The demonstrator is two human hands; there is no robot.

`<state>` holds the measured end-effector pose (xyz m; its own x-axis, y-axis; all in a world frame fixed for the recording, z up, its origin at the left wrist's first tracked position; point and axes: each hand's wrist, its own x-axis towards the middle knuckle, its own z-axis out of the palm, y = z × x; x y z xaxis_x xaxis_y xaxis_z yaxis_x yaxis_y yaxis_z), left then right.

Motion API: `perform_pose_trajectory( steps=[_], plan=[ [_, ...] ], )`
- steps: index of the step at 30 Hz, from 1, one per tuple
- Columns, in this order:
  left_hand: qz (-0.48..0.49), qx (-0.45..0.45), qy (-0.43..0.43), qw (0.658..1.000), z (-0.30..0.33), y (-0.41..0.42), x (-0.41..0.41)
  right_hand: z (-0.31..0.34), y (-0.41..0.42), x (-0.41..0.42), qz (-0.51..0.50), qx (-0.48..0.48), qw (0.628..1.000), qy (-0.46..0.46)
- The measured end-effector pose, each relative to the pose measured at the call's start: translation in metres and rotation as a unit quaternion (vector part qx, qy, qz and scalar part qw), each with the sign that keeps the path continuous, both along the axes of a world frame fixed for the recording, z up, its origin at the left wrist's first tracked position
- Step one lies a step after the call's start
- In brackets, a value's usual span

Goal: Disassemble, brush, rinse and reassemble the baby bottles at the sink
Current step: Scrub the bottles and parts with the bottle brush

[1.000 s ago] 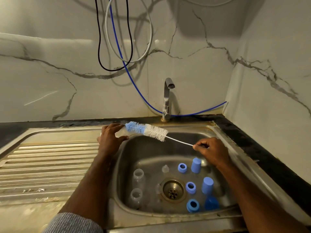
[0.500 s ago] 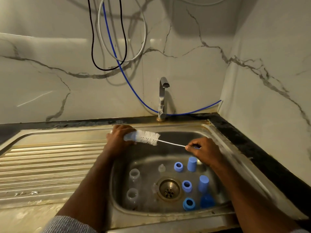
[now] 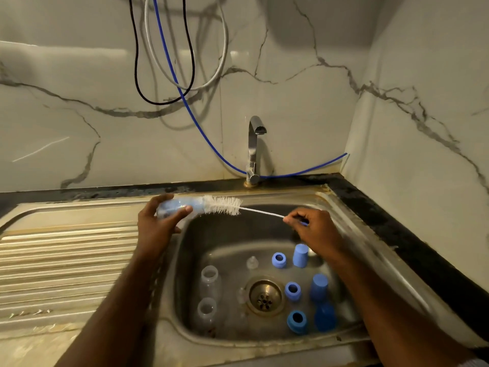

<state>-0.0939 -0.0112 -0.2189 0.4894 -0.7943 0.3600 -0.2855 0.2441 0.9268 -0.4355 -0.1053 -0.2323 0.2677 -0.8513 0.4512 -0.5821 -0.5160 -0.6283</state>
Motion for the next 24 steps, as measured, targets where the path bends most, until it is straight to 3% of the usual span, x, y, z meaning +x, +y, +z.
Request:
perform_pose_trajectory(
  steps=[4,8,12,16,19,24],
  plan=[
    [0.017,0.014,0.049,0.999,-0.002,-0.012,-0.018,0.007,-0.012,-0.001,-0.235,-0.120,0.955,0.136],
    [0.034,0.008,0.006,0.999,-0.005,-0.013,-0.010,0.002,-0.022,0.001,-0.189,-0.138,0.956,0.175],
    [0.074,0.015,0.059,0.995,0.004,-0.013,0.018,0.003,-0.024,-0.014,-0.183,-0.142,0.966,0.113],
    [0.021,0.039,-0.038,0.998,0.003,-0.012,0.002,-0.004,-0.021,0.005,-0.126,-0.134,0.980,0.069],
    [0.029,0.034,-0.009,0.999,0.009,-0.008,0.009,-0.003,-0.028,-0.007,-0.118,-0.131,0.984,-0.020],
    [0.020,0.046,-0.068,0.996,0.013,-0.004,0.000,-0.011,-0.025,0.003,-0.076,-0.107,0.991,-0.014]
  ],
)
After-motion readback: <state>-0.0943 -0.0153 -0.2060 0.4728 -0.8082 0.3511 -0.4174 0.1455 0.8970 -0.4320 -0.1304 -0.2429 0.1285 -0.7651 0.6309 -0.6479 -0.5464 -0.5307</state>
